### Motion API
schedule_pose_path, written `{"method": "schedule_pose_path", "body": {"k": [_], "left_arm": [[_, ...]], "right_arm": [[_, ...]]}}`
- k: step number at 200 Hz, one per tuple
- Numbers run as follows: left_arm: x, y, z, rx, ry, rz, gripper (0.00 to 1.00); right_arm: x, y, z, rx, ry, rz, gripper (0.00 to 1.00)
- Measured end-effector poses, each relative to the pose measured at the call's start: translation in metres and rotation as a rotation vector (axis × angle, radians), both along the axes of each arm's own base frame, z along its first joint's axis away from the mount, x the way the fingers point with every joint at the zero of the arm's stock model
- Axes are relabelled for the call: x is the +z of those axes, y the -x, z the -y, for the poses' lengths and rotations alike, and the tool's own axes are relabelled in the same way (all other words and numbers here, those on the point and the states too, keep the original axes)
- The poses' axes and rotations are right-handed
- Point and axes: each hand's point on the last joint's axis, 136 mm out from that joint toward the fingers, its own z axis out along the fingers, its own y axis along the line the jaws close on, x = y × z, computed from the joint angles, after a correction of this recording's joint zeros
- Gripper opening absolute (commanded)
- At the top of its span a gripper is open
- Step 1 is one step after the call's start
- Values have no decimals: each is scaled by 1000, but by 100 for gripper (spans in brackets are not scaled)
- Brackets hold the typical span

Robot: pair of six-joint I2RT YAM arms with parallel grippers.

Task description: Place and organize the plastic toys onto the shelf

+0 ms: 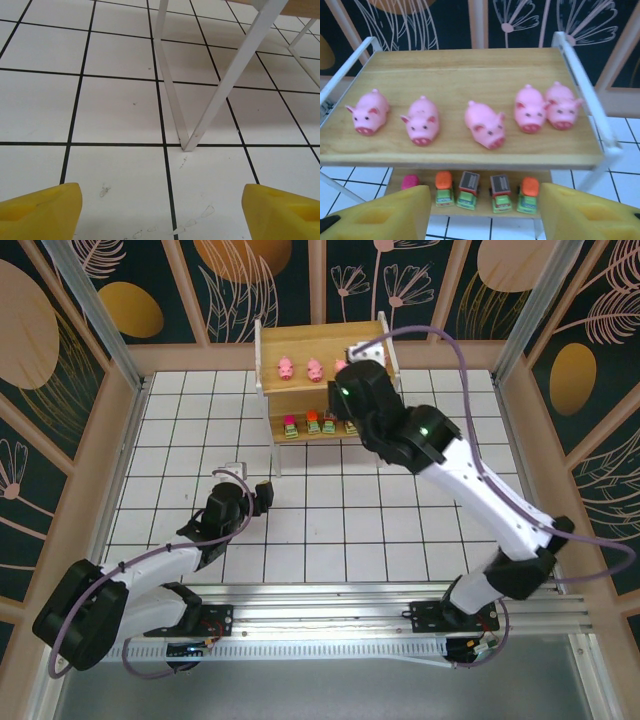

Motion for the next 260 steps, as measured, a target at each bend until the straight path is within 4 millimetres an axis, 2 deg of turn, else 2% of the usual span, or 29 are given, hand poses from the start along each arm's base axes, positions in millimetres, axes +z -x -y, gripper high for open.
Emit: {"method": "schedule_pose_path", "body": {"k": [18,56,78,112,130,152,180,217,240,260], "left_arm": [[2,0,-1,7,-1,8,99],[10,-2,-6,34,-1,33,99],[14,-2,-9,48,1,48,99],[21,-2,-14,73,6,69,99],[27,0,-20,97,17,94,99],[35,3,-28,127,25,126,99],[37,2,-41,188,6,141,99],[36,-2,-55,240,-46,146,99],[32,-11,-71,277,-84,133,99],[39,-18,-85,310,-108,161,99]], "right_arm": [[0,14,23,-21,-13,18,65],[-16,37,61,-69,-51,30,73],[-42,46,76,-92,-47,1,77],[-99,51,98,-149,-16,-73,83],[-129,51,112,-186,-4,-109,84],[-164,49,137,-256,0,-150,86],[-195,43,170,-347,-13,-185,87],[-216,30,196,-413,-39,-167,88],[-224,20,202,-411,-37,-127,89],[-232,14,202,-391,-17,-89,89]]}}
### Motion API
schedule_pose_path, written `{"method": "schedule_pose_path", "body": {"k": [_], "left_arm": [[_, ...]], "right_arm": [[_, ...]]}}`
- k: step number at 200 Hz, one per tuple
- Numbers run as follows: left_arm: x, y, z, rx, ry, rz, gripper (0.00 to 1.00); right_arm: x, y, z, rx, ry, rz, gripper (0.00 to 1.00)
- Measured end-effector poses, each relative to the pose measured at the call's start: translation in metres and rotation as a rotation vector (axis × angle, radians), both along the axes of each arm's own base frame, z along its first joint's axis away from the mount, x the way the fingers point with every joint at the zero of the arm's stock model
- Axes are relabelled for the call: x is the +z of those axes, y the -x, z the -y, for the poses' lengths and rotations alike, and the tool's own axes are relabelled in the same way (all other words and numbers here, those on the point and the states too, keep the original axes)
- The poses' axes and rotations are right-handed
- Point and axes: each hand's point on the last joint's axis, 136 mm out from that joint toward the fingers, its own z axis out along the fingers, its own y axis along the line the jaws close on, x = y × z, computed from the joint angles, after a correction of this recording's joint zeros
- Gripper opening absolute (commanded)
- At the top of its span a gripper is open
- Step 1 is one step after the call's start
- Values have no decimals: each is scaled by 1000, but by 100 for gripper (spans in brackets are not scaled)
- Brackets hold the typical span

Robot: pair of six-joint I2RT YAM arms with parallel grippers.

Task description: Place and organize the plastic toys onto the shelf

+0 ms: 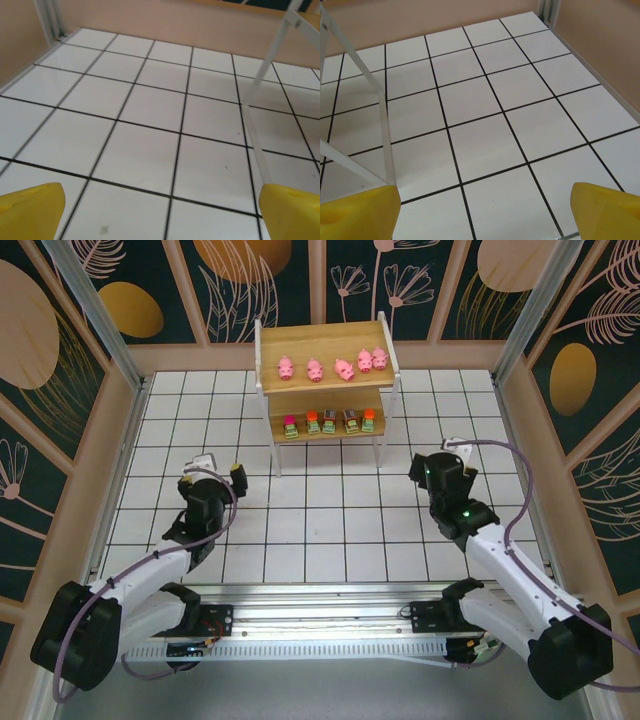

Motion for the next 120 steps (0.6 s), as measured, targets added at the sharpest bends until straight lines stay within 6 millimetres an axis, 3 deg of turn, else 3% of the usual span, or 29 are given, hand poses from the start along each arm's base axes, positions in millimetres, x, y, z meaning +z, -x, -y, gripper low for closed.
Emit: {"method": "schedule_pose_path", "body": {"k": [32,67,92,120], "left_arm": [[16,-10,-22,54,-50,62,99],[28,-14,-51,105,-94,136,99],[18,-21,-67,120,-148,132,99],[-1,-30,-72,95,-170,120,99]], "right_arm": [[-21,-6,6,19,53,37,89],[-36,-10,35,-35,88,90,88],[-34,-15,53,-63,72,155,88],[-32,-24,57,-39,69,215,88]]}}
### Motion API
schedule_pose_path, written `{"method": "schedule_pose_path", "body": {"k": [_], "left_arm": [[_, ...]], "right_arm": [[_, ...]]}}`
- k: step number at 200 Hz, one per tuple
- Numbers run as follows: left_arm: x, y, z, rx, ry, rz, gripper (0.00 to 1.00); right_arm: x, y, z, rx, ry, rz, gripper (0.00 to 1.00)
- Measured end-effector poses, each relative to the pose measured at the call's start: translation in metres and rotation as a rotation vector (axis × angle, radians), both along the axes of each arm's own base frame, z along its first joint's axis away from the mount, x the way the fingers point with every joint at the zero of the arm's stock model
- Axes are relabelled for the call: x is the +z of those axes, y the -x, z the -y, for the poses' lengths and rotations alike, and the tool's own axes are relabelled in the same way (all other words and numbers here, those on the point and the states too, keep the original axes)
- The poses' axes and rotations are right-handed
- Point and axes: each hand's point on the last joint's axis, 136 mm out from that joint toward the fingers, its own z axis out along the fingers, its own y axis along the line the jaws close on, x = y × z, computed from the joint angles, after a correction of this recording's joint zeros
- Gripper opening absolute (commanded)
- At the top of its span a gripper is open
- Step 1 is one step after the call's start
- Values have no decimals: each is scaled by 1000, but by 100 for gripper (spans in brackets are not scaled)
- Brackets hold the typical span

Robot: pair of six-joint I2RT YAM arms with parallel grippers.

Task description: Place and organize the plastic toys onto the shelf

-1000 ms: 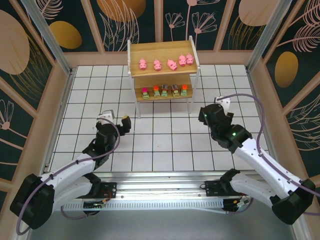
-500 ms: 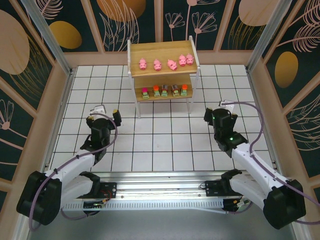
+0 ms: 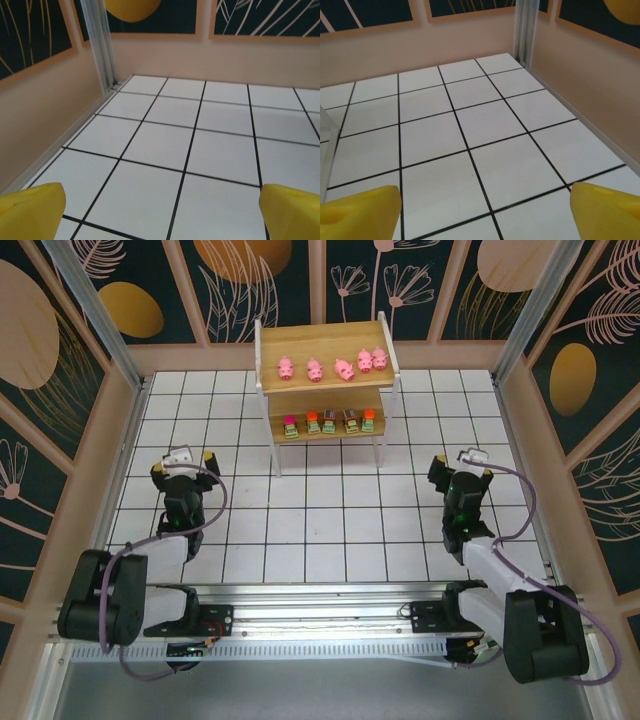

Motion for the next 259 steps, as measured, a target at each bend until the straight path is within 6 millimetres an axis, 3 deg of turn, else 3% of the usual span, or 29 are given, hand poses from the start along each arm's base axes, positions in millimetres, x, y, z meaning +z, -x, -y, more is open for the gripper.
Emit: {"method": "schedule_pose_path", "body": {"k": [27,92,146,226,259], "left_arm": [[-15,-7,-3,-36,13,-6,99],[-25,-15,4,-156,49,16,99],[-25,-15,12,-218,61,17,99],[-25,-15,11,-215,65,17,99],[-24,-16,11,-214,67,20,99]], "right_arm": [[-3,-9,-9,62,25,26,89],[-14,-25,-14,157,33,83,89],[-2,-28,-11,195,7,152,89],[-29,-27,-22,248,2,131,91],[-42,-28,-19,242,-9,101,99]]}}
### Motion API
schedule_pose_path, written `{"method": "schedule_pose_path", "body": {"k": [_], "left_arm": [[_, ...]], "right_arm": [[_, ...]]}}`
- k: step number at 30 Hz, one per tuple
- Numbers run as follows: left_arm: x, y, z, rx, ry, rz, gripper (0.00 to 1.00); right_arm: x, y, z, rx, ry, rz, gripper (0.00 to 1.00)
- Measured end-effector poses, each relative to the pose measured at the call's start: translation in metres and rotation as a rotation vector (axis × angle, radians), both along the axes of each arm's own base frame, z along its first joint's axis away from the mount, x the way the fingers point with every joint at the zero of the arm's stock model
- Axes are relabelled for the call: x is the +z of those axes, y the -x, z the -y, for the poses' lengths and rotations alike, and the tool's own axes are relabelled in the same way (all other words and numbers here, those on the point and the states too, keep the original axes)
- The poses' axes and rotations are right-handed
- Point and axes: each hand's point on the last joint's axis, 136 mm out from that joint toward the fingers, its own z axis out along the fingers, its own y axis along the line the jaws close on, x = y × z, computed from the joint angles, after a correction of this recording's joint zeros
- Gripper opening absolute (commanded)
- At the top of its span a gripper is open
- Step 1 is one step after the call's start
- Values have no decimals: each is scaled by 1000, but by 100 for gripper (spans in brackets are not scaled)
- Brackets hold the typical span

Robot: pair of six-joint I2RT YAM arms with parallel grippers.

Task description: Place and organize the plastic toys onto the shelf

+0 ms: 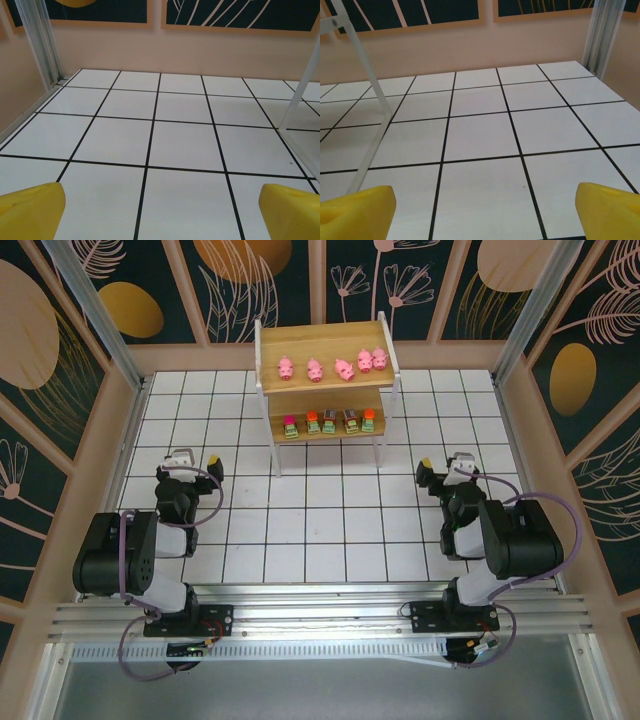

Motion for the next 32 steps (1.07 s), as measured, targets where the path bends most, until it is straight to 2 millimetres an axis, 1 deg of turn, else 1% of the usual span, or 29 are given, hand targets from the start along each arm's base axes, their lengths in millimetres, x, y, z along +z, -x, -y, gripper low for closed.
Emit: {"method": "schedule_pose_path", "body": {"k": [4,8,32], "left_arm": [[0,0,0,0,0,1,99],[1,0,0,0,0,2,99],[1,-1,0,0,0,3,99]], "right_arm": [[6,-5,5,-14,-7,15,99],[8,-6,6,-16,-13,20,99],[8,-7,6,-21,-27,22,99]]}}
